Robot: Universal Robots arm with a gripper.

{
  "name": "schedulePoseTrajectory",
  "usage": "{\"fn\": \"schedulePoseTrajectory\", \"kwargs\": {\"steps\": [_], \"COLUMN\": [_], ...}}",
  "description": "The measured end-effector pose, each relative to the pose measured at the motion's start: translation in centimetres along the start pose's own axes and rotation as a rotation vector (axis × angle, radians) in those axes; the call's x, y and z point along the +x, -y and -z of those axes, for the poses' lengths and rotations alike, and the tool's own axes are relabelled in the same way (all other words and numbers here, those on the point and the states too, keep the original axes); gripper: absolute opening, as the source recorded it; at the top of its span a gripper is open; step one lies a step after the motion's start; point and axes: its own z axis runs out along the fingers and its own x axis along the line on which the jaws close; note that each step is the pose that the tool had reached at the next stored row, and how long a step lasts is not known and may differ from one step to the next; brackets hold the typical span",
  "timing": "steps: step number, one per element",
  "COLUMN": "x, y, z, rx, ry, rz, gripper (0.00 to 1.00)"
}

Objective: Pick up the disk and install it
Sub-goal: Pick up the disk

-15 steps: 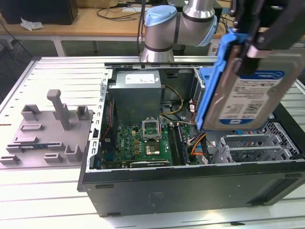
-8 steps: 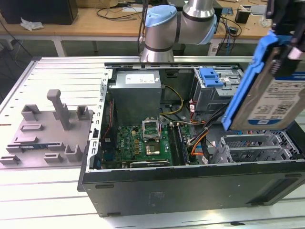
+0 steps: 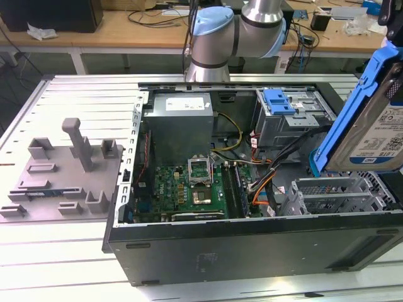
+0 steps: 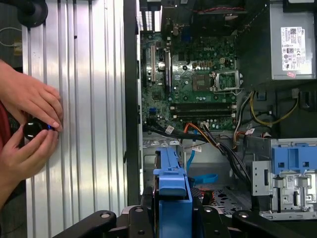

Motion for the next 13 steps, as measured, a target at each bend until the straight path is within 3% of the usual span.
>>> {"fn": "schedulePoseTrajectory", "kwargs": {"steps": [4, 8, 11, 13], "x": [0.01, 0.0, 0.01, 0.0], "y": [-0.01, -0.16, -0.31, -0.31], "z": [-0.16, -0.36, -0.5, -0.49], "rx": [0.0014, 0.0085, 0.019, 0.0191], "ry": [0.0004, 0.0003, 0.0006, 0.0005], "rz": [0.0, 0.0, 0.001, 0.001], "gripper": [0.37, 0.37, 0.37, 0.37]}}
